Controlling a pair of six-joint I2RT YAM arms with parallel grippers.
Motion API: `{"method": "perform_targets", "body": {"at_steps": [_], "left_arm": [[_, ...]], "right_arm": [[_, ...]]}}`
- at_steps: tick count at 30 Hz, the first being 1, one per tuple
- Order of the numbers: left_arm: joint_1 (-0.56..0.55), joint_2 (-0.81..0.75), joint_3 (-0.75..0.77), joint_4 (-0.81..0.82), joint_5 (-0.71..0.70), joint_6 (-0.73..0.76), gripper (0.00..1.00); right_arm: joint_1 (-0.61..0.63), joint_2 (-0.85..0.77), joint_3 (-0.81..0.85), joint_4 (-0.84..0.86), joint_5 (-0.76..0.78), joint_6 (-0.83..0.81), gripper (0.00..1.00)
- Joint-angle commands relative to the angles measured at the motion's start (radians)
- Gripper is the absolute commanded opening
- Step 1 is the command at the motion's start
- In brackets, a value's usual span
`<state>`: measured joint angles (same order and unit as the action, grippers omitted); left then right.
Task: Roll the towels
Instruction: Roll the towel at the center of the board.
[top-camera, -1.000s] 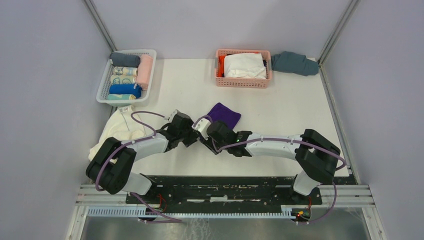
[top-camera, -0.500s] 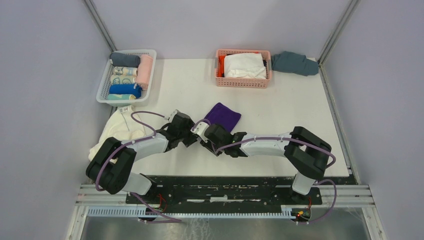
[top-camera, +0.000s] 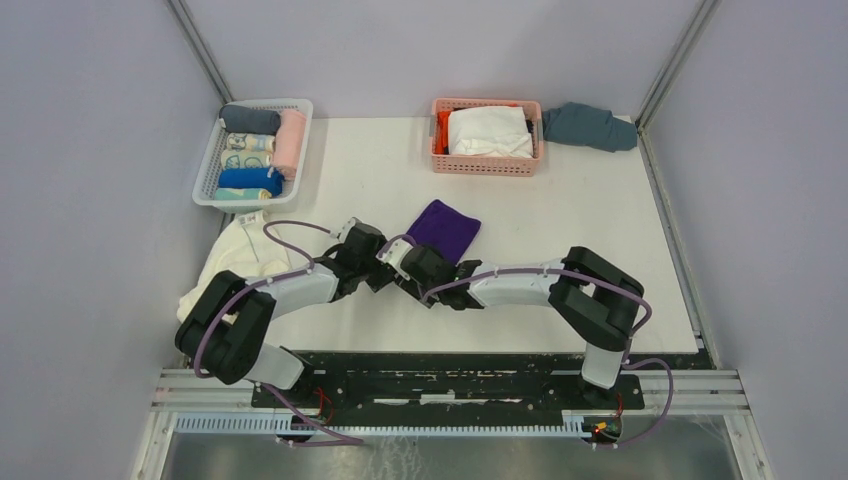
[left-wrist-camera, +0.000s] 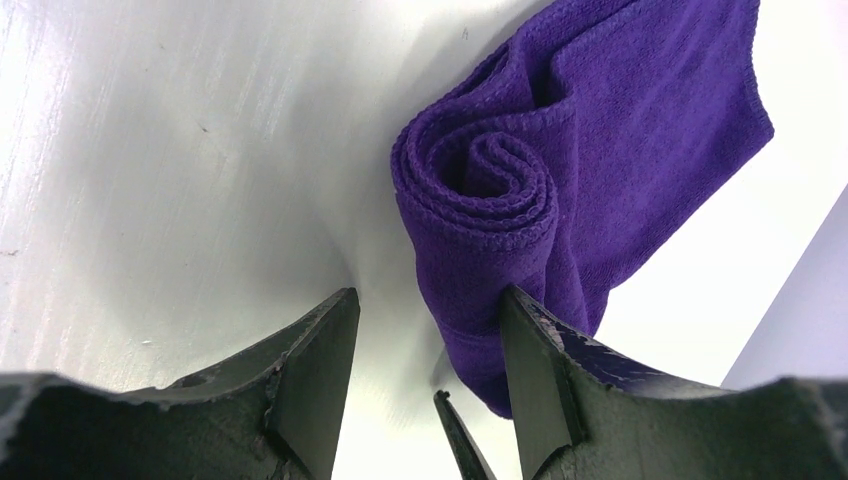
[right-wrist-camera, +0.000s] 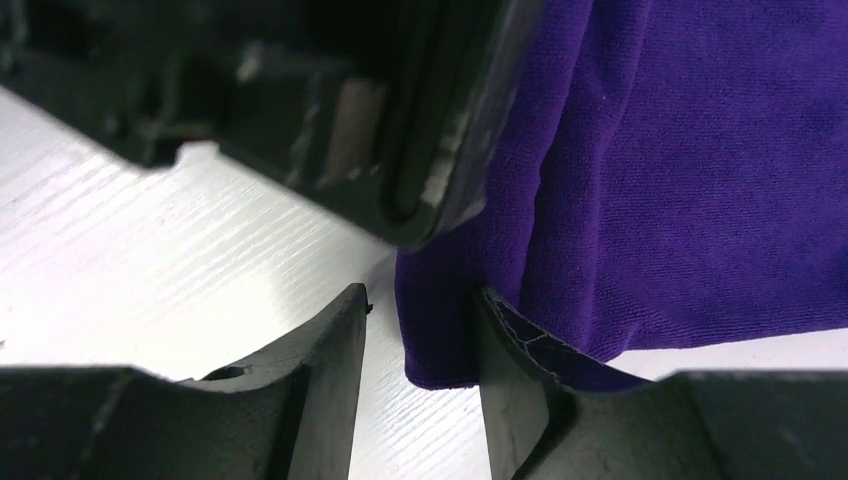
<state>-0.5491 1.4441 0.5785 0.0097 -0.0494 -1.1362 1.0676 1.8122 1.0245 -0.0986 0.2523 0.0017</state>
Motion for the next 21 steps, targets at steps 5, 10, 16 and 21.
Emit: {"method": "perform_targets", "body": {"at_steps": [5, 10, 16, 21], "left_arm": [[0.002, 0.023, -0.034, -0.117, -0.025, 0.034, 0.65], [0.016, -0.031, -0.047, -0.142, -0.032, 0.036, 0.67], [0.020, -0.202, -0.073, -0.229, -0.070, 0.045, 0.75], [0.021, -0.378, -0.106, -0.321, -0.080, 0.037, 0.77]], "right_arm": [[-0.067, 0.112, 0.039, -0.113, -0.026, 0.025, 0.40], [-0.069, 0.094, 0.051, -0.144, -0.133, 0.030, 0.09], [-0.077, 0.015, 0.067, -0.146, -0.447, 0.070, 0.01], [-0.136, -0.037, 0.044, -0.054, -0.713, 0.176, 0.01]]}}
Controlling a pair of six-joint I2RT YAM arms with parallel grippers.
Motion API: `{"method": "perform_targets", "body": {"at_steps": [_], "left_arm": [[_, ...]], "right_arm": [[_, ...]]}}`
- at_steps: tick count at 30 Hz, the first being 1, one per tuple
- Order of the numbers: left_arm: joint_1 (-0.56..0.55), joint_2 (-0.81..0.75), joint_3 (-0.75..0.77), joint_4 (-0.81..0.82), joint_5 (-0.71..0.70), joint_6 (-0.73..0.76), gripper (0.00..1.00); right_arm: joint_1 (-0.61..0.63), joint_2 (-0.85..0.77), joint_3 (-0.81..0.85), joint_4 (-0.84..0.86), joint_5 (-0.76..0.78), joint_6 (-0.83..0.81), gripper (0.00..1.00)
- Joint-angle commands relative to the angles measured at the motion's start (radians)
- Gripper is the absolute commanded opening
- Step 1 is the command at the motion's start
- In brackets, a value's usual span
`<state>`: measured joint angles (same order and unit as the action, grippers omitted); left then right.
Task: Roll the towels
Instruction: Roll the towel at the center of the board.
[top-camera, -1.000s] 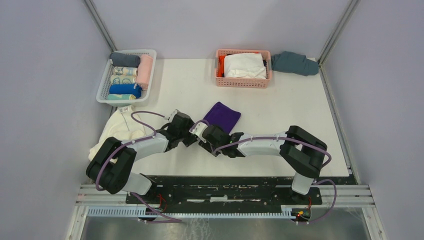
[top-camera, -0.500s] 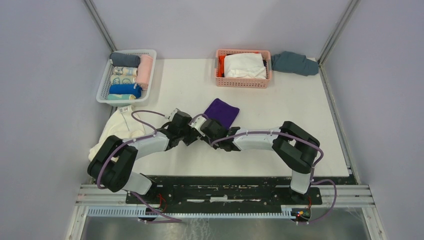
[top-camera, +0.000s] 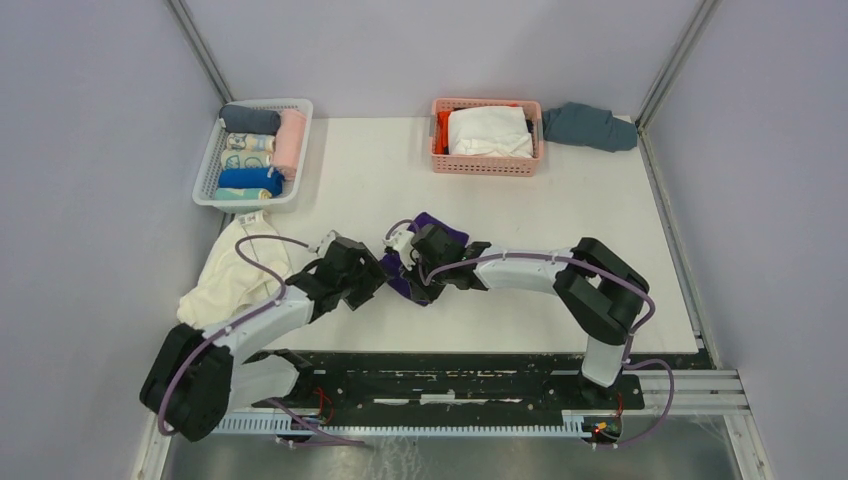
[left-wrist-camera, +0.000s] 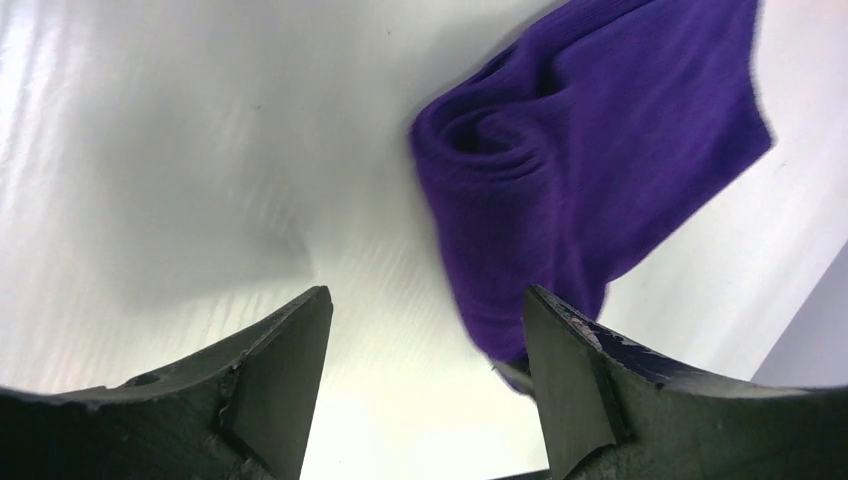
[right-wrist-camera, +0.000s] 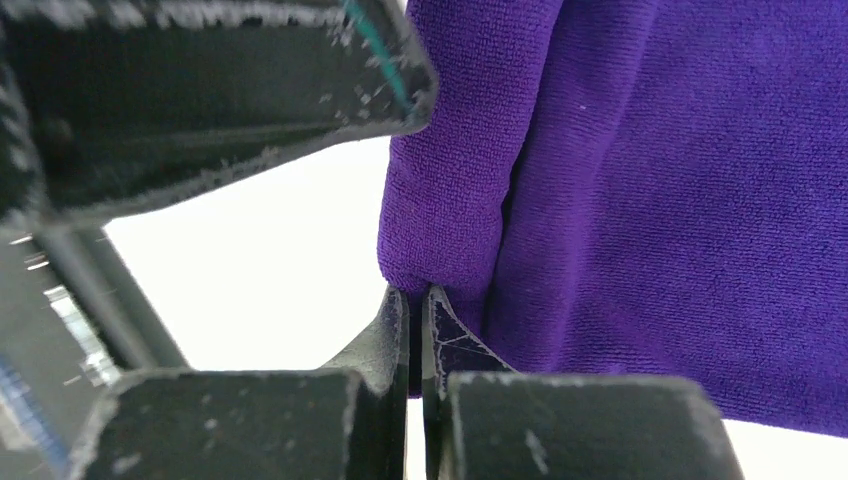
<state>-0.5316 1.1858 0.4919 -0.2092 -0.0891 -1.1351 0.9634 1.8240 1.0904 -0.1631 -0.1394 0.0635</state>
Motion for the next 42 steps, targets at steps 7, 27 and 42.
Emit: {"method": "perform_targets", "body": {"at_steps": [7, 27, 42], "left_arm": [[0.004, -0.295, -0.054, -0.182, -0.005, 0.008, 0.79], [0.055, -0.007, 0.085, 0.056, 0.055, 0.094, 0.77], [0.090, 0.253, 0.136, 0.085, 0.022, 0.165, 0.53]], "right_arm": [[-0.186, -0.017, -0.109, 0.261, -0.629, 0.358, 0.00], [-0.370, 0.282, -0.045, 0.450, -0.891, 0.662, 0.01], [-0.367, 0.202, -0.036, 0.324, -0.783, 0.556, 0.09]]}}
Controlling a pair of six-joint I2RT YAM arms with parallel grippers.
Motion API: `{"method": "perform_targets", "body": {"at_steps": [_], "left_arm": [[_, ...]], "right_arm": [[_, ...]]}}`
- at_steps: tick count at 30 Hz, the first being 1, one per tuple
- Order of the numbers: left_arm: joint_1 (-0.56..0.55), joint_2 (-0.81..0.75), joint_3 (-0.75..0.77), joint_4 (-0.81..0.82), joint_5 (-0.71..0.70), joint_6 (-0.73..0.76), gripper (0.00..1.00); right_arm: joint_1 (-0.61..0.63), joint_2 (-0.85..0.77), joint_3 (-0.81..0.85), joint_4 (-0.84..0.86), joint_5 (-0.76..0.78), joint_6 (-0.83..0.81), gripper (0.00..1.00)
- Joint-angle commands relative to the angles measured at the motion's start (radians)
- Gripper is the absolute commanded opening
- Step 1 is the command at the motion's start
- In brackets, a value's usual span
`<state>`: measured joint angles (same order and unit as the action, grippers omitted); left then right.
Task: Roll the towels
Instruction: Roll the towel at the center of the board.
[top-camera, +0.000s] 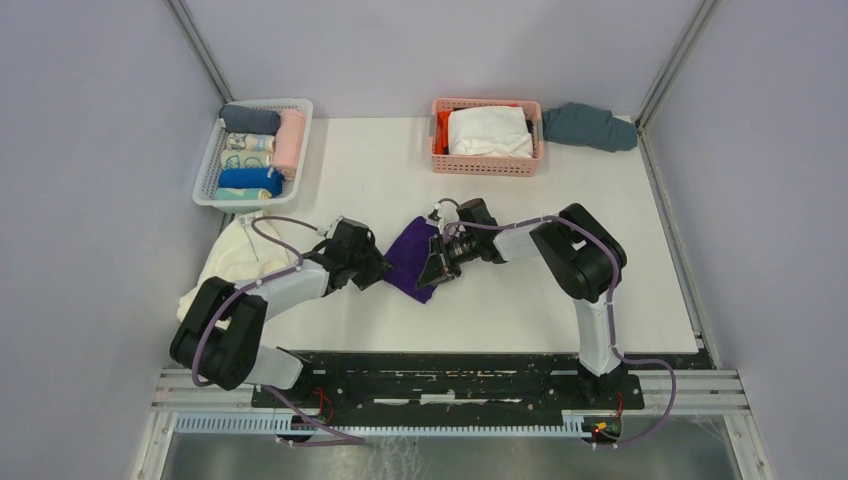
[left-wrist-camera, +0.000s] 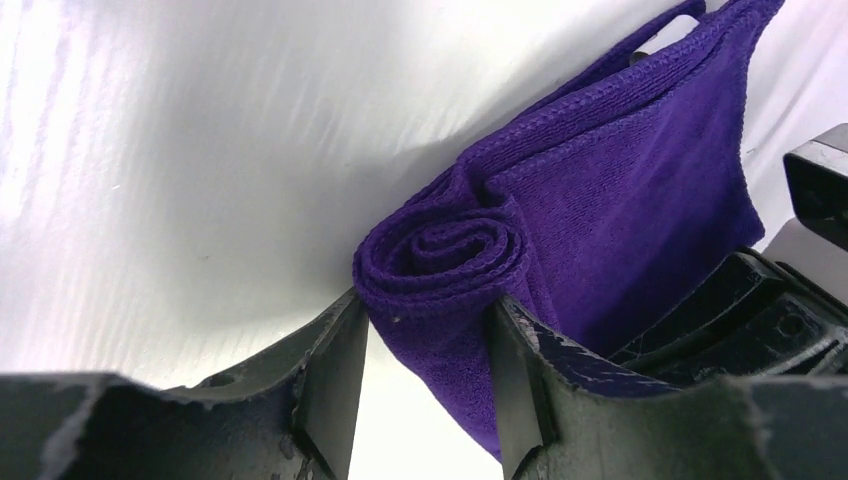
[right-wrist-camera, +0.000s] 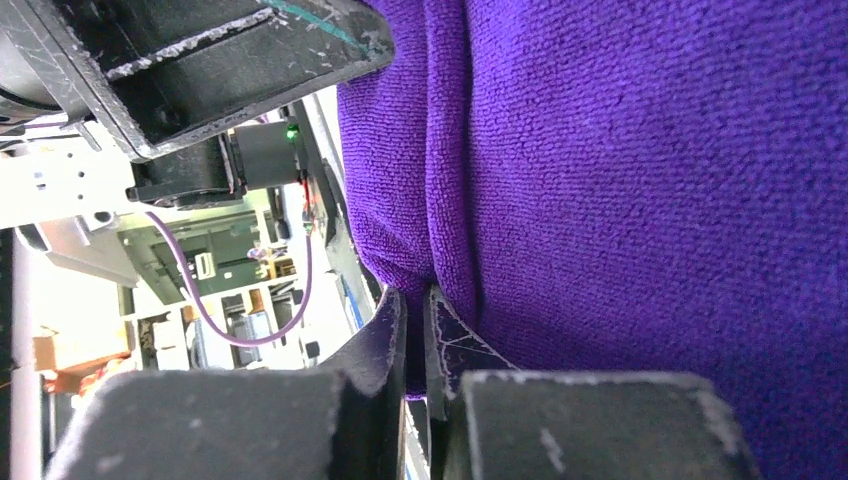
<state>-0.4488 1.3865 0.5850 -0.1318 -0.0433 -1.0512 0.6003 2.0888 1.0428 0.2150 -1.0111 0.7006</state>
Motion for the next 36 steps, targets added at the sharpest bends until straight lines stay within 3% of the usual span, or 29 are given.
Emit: {"method": "perform_targets", "body": {"at_steps": [1, 6, 14, 22, 36], "left_arm": [[0.006, 0.068, 0.051, -0.001, -0.023, 0.087, 0.52], [0.005, 0.116, 0.074, -0.022, -0.014, 0.100, 0.51], [0.005, 0.126, 0.082, -0.043, -0.009, 0.098, 0.51], [0.005, 0.126, 0.088, -0.052, -0.004, 0.095, 0.52], [0.005, 0.135, 0.088, -0.058, -0.002, 0.106, 0.52]], "right_arm": [[-0.001, -0.082, 0.007, -0.068, 0.100, -0.103, 0.13], [0.026, -0.236, -0.034, -0.160, 0.242, -0.242, 0.34], [0.199, -0.491, -0.028, -0.399, 0.759, -0.532, 0.57], [0.414, -0.469, 0.012, -0.376, 1.119, -0.666, 0.59], [0.462, -0.230, 0.074, -0.369, 1.214, -0.733, 0.58]]}}
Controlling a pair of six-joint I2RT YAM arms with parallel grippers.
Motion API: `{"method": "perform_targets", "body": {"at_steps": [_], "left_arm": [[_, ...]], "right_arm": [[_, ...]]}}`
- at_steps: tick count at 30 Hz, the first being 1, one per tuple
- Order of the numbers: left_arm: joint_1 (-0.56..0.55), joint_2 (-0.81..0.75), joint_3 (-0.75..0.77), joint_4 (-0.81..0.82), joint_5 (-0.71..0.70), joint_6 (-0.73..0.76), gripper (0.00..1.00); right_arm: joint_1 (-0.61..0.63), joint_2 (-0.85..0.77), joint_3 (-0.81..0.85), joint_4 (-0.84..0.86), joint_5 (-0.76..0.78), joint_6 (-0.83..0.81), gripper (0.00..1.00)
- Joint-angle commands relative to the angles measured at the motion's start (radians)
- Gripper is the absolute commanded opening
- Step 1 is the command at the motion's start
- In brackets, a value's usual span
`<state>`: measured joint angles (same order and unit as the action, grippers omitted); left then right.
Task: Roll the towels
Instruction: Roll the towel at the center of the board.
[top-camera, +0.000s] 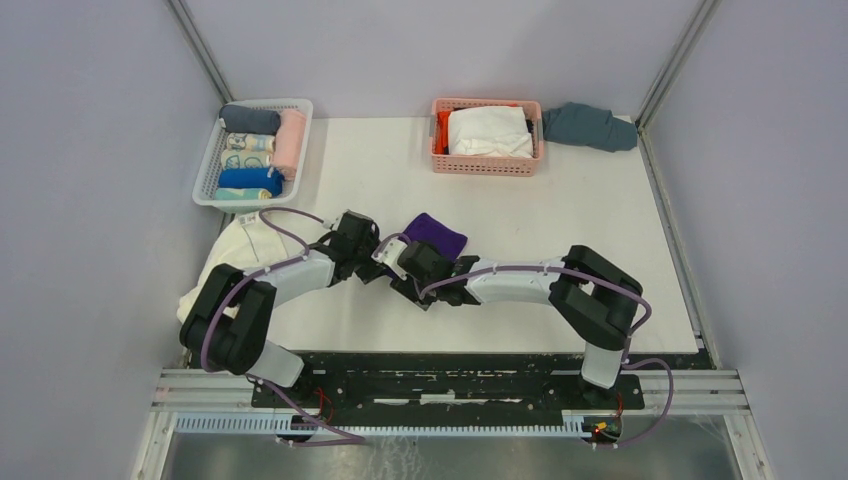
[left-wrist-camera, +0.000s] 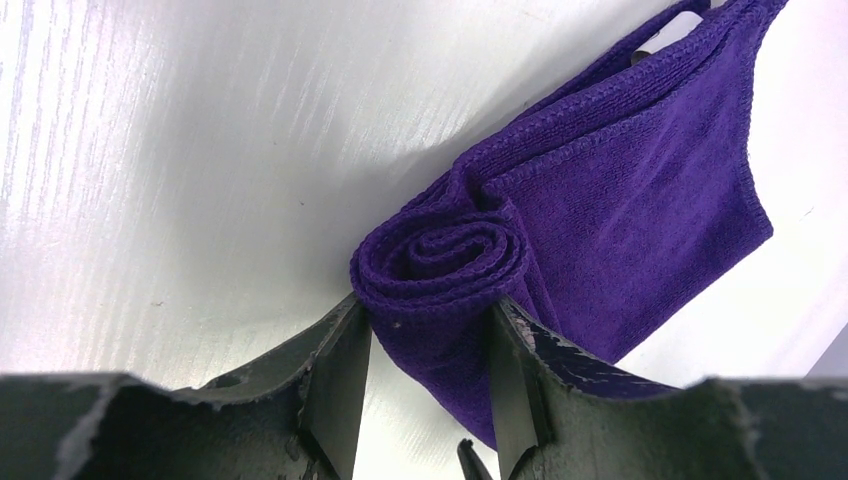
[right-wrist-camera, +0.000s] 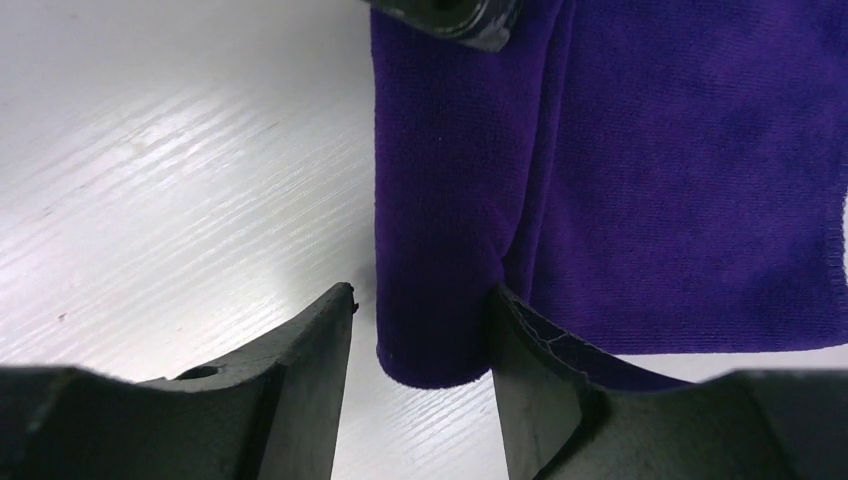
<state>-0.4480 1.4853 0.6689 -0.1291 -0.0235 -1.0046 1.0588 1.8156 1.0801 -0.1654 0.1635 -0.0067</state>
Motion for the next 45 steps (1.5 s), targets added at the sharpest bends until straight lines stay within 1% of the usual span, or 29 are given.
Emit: {"method": "perform_targets", "body": {"at_steps": [1, 3, 4, 5, 6, 8, 11, 13, 15, 19, 23, 26, 28, 31, 35, 40, 45], "left_arm": [[0.004, 0.039, 0.004, -0.059, -0.019, 0.060, 0.53], [0.004, 0.040, 0.006, -0.059, -0.017, 0.060, 0.53], [0.004, 0.037, 0.006, -0.062, -0.012, 0.061, 0.56], [0.004, 0.037, 0.006, -0.062, -0.012, 0.061, 0.56], [0.004, 0.032, 0.006, -0.064, -0.013, 0.062, 0.57], [0.004, 0.003, 0.001, -0.070, -0.021, 0.058, 0.60], [0.005, -0.070, -0.017, -0.084, -0.049, 0.045, 0.68], [0.006, -0.131, -0.031, -0.099, -0.069, 0.040, 0.72], [0.006, -0.201, -0.044, -0.123, -0.084, 0.038, 0.75], [0.005, -0.345, -0.079, -0.199, -0.115, 0.029, 0.78], [0.005, -0.490, -0.144, -0.238, -0.110, 0.015, 0.79], [0.005, -0.565, -0.185, -0.257, -0.081, -0.005, 0.82], [0.005, -0.594, -0.206, -0.251, -0.058, -0.017, 0.84], [0.005, -0.591, -0.215, -0.220, -0.038, -0.021, 0.85], [0.005, -0.533, -0.193, -0.154, -0.019, -0.015, 0.86], [0.005, -0.428, -0.153, -0.082, -0.011, -0.012, 0.85], [0.006, -0.315, -0.136, -0.015, -0.018, -0.015, 0.81]], "right_arm": [[0.004, 0.052, 0.038, 0.008, 0.042, -0.028, 0.58], [0.004, 0.073, 0.042, -0.003, 0.046, -0.030, 0.55], [0.004, 0.086, 0.046, -0.017, 0.048, -0.032, 0.48], [0.004, 0.087, 0.047, -0.019, 0.048, -0.032, 0.48], [0.003, 0.089, 0.049, -0.031, 0.045, -0.032, 0.42], [0.003, 0.086, 0.052, -0.058, 0.016, -0.031, 0.33], [-0.006, 0.061, 0.058, -0.102, -0.102, -0.012, 0.21], [-0.022, 0.033, 0.051, -0.104, -0.222, 0.016, 0.14], [-0.050, 0.007, 0.037, -0.086, -0.354, 0.052, 0.10], [-0.122, -0.008, 0.019, -0.031, -0.600, 0.154, 0.09], [-0.225, 0.035, -0.006, 0.074, -0.843, 0.290, 0.11], [-0.289, 0.087, -0.033, 0.193, -0.989, 0.418, 0.10], [-0.316, 0.126, -0.037, 0.259, -1.053, 0.497, 0.11], [-0.341, 0.181, -0.025, 0.285, -1.106, 0.556, 0.11], [-0.367, 0.239, -0.010, 0.299, -1.139, 0.613, 0.11], [-0.383, 0.297, 0.004, 0.294, -1.158, 0.633, 0.10], [-0.386, 0.312, 0.016, 0.276, -1.147, 0.629, 0.11]]}}
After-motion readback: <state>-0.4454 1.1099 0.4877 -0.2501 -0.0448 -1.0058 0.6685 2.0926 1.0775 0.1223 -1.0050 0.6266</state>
